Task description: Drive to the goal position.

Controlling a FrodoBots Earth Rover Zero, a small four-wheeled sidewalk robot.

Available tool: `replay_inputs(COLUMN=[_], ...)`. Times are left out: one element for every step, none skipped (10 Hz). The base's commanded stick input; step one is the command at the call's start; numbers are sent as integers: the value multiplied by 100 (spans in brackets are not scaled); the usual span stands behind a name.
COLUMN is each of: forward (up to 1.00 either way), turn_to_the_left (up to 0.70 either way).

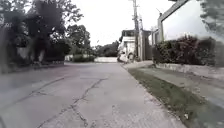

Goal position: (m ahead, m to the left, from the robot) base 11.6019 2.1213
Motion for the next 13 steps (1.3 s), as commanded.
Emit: replay_inputs(forward=[100,100,100,100,100,100,100,100,100,100,100,100,100], turn_to_the_left=[-6,4,1,7,2,6,9,16,6,2,0,1,8])
